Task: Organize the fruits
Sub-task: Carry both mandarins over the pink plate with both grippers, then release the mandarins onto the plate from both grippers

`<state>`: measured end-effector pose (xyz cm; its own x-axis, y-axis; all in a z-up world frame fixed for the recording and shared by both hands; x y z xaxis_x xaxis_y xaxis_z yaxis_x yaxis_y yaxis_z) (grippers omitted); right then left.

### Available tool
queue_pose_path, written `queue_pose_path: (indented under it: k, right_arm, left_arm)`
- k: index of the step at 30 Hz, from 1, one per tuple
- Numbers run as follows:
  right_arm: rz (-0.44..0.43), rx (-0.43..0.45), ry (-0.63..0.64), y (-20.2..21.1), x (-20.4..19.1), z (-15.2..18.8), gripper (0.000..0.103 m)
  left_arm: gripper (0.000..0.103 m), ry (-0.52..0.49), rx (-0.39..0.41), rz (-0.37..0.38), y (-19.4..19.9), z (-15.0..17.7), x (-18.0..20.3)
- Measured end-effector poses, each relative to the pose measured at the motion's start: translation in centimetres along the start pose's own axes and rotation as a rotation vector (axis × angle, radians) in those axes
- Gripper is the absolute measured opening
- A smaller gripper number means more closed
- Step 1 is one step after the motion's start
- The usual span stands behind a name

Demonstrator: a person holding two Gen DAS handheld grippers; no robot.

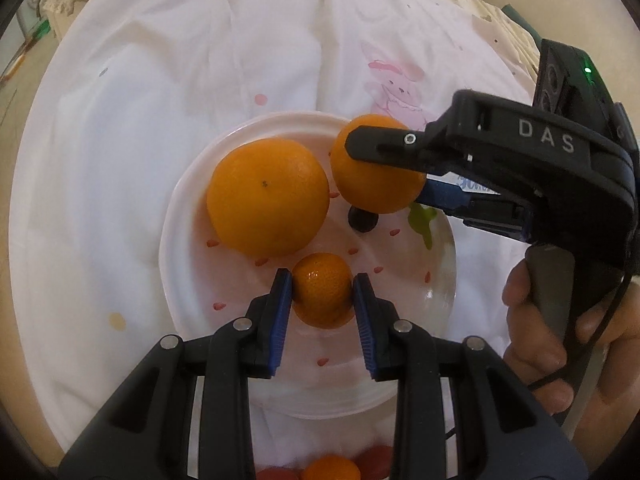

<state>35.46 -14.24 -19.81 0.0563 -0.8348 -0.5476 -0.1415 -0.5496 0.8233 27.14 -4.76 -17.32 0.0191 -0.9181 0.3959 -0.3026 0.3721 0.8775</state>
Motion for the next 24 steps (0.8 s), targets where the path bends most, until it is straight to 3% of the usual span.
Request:
queue_pose_path:
  k: [3,5,11,14,19,24]
  right_arm:
    - [-0.011,-0.002,-0.025,0.2,0.5,-0.1,0.073]
    - [-0.04,0.035,-0.043,1.3,0.6,-0.4,0.086]
    - [-0.021,0.098,-0.058,4.8,1.2,-0.9,0.087]
    - [0.051,0.099,-0.076,6.6,2.4,0.0,0.087]
    - [0.079,0.132,-0.093,10.5,4.1,3.2,0.087]
    - [0.05,0.159,-0.161,13.1,6.3,6.4,0.087]
  left_arm:
    - [0.027,0.004,0.0,0.002,-0.1,-0.1,0.2]
    - [0.027,0.008,-0.001,0.006,-0.2,-0.2,0.3]
    - [0.027,-0.007,0.003,0.002,0.0,0.0,0.4]
    - [0.027,0.004,0.0,0.012,-0.1,0.1,0.4]
    - [0.027,-0.018,0.019,0.012,-0.2,-0.1,1.5]
    - [0.027,0.002,0.067,-0.029,-0.6,-1.1,1.5]
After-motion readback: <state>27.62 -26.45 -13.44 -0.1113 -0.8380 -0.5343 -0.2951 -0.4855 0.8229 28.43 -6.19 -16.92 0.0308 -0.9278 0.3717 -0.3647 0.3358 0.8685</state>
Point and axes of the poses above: each gripper's, at about its wrist camera, not at the fingertips, and y roughly against the way its jaws point, x to its right, z to its underside, the point moved 7 cm from there along -y, roughly the way its jaws point, and after that the axes turned 6 degrees about z, right-handed, at the moved point
